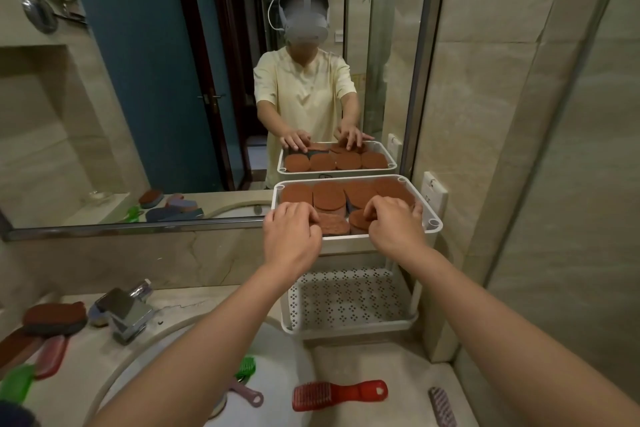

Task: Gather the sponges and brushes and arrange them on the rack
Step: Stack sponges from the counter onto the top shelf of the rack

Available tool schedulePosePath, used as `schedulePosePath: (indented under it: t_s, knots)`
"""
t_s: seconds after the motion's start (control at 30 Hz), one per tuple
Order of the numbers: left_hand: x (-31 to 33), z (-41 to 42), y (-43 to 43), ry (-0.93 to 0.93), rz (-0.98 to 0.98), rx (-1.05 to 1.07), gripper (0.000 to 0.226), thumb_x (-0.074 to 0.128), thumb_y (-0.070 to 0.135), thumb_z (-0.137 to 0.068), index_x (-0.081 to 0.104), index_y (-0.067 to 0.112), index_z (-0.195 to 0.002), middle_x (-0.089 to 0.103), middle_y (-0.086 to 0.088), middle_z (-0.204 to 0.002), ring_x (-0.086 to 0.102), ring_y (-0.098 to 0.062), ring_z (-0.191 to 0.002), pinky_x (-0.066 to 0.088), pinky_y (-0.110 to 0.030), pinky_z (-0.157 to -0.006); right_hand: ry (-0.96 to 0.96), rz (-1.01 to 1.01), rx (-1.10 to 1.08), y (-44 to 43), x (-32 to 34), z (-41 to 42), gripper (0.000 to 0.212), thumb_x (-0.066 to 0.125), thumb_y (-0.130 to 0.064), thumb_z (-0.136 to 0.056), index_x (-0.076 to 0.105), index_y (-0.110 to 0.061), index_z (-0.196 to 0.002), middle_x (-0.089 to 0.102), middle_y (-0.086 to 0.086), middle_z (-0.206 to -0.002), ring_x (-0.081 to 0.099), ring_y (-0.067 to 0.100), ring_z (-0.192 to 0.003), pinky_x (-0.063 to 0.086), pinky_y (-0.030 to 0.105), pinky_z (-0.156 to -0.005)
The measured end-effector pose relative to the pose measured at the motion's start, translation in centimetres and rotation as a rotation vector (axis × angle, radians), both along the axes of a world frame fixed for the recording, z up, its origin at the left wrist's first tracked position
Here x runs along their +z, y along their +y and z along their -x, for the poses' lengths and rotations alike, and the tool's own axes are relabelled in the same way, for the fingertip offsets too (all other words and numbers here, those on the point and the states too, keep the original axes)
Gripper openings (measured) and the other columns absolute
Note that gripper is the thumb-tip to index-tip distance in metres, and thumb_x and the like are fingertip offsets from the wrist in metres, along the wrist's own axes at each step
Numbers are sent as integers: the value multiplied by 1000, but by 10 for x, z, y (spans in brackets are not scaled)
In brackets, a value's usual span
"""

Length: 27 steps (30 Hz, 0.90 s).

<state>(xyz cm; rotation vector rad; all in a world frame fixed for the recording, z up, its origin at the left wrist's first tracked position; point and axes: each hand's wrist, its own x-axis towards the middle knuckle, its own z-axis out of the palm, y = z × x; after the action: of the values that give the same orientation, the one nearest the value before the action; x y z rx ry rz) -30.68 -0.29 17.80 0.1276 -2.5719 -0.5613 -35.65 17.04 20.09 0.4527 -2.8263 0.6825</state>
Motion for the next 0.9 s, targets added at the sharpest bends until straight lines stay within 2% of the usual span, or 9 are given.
schedulePosePath:
  t_s: [0.1, 0.17, 0.33, 0.4, 0.47, 0.57, 0.67, 0.8, 0.9]
  knots:
    - [-2, 0, 0, 22, 30, -7, 21, 37, 30, -79, 55, 26, -89, 50, 12, -103, 41, -11, -105, 29, -31, -96, 19, 45, 24, 2, -8, 1, 27, 42, -13, -88, 64, -24, -99, 56, 0, -116, 46, 24, -118, 20, 52, -116]
    - [-4, 0, 0, 23, 55, -5, 19, 39, 33, -80, 55, 26, -86, 47, 10, -102, 40, -11, -100, 33, -31, -92, 27, 55, 35, 4, -10, 0, 26, 42, -18, -88, 65, -22, -101, 56, 1, -116, 46, 24, -116, 26, 49, -113]
    - [-3, 0, -1, -21, 32, -5, 14, 43, 30, -86, 55, 28, -94, 49, 11, -103, 46, -11, -100, 40, -31, -88, 90, 119, 48, 0, -11, -8, 25, 45, -17, -87, 63, -23, -104, 53, -3, -115, 44, 19, -118, 14, 50, -119]
    - [-2, -5, 0, 32, -35, -1, 15, 46, 29, -86, 55, 29, -98, 50, 13, -105, 45, -8, -101, 40, -31, -92, 156, 226, 98, -4, -12, -16, 22, 49, -14, -85, 61, -24, -101, 52, -7, -112, 45, 16, -115, 29, 44, -113]
    - [-2, -14, 0, 117, -108, 4, 16, 49, 26, -86, 54, 29, -100, 50, 15, -105, 45, -6, -102, 40, -31, -94, 186, 314, 177, -12, -10, -25, 24, 51, -11, -85, 60, -22, -104, 50, -10, -110, 46, 12, -112, 42, 33, -98]
    - [-4, -31, -4, 198, -228, 8, 18, 50, 22, -86, 56, 29, -101, 49, 19, -106, 47, -5, -105, 41, -30, -93, 209, 373, 285, -30, -7, -40, 30, 52, -6, -85, 60, -19, -111, 49, -12, -111, 47, 8, -109, 42, 25, -90]
    - [-8, -51, -17, 259, -301, 38, 17, 50, 21, -86, 56, 32, -97, 49, 23, -102, 51, -2, -99, 49, -35, -85, 190, 416, 369, -54, -6, -56, 32, 51, -5, -87, 58, -19, -114, 50, -12, -113, 49, 8, -111, 43, 25, -92]
    - [-16, -81, -40, 314, -326, 106, 21, 52, 14, -85, 58, 31, -96, 51, 21, -101, 53, -3, -96, 49, -36, -82, 196, 421, 460, -87, -15, -74, 34, 52, -6, -85, 59, -19, -115, 54, -8, -113, 50, 10, -109, 45, 29, -92]
    - [-27, -104, -60, 304, -342, 183, 23, 53, 13, -84, 59, 31, -97, 49, 22, -103, 54, -6, -96, 49, -36, -78, 143, 390, 513, -112, -26, -89, 38, 51, -8, -84, 56, -21, -120, 53, -9, -120, 46, 8, -116, 40, 24, -94]
